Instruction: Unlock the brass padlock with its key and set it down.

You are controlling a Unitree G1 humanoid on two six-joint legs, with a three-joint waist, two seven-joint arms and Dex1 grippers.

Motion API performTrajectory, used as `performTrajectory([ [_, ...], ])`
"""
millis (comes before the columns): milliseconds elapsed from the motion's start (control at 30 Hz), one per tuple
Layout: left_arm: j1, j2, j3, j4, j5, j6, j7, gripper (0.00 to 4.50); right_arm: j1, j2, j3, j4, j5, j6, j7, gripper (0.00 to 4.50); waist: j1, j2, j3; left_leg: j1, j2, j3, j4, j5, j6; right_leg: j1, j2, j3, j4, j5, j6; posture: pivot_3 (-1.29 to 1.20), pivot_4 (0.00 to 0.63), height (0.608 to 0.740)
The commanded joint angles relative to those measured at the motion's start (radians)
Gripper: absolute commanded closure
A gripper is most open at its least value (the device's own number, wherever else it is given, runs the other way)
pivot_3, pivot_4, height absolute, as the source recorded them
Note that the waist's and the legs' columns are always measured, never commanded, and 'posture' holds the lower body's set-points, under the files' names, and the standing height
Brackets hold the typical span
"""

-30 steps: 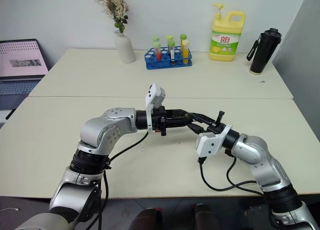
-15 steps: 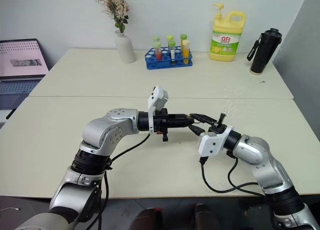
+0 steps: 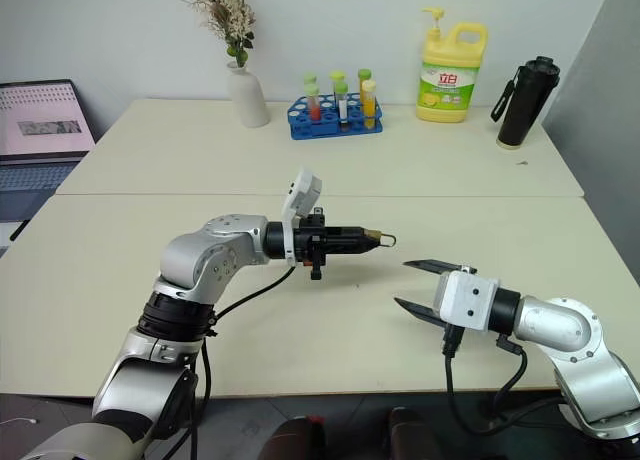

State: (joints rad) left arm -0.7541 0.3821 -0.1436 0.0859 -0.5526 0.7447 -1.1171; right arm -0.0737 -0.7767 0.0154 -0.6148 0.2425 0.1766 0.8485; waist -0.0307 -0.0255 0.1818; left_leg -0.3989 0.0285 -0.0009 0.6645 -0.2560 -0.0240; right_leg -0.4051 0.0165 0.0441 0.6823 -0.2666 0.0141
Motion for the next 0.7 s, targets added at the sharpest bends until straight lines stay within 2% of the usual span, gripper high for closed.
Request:
performTrajectory([
  [33,-0.015,0.021,0.02,-0.038,-0.034,0.008,-0.039,4.33,-0.066,0.029,-0.017,-0.033,0.063,0.073,-0.029,3.3,0.0,0.0,0.0,0.0,0.0,0.0,0.0,0.0,0.0,0.0,0.0,0.0,0.0,0.0,0.0,0.0,0.15,0.74],
  [133,-0.005,0.039,0.015,-0.069,-0.045,0.02,-0.062,4.33,-0.127,0.045,-0.003,-0.009,0.071,0.091,-0.027,4.45,0.001,0.0,0.0,0.0,0.0,0.0,0.0,0.0,0.0,0.0,0.0,0.0,0.0,0.0,0.0,0.0,0.15,0.74],
  [467,0.015,0.071,0.018,-0.127,-0.073,0.044,-0.07,4.33,-0.252,0.066,0.02,0.09,0.06,0.071,0.006,4.5,0.002,0.0,0.0,-0.001,0.0,0.0,0.0,0.0,0.0,0.0,0.0,0.0,-0.001,0.0,0.0,0.0,0.15,0.74],
  [700,0.013,0.072,0.023,-0.143,-0.094,0.058,-0.058,4.33,-0.281,0.066,0.06,0.132,0.023,0.028,0.035,4.5,0.002,0.0,0.0,-0.001,0.0,0.0,0.0,0.0,0.0,0.0,0.0,0.0,-0.001,0.0,0.0,0.0,0.15,0.74],
])
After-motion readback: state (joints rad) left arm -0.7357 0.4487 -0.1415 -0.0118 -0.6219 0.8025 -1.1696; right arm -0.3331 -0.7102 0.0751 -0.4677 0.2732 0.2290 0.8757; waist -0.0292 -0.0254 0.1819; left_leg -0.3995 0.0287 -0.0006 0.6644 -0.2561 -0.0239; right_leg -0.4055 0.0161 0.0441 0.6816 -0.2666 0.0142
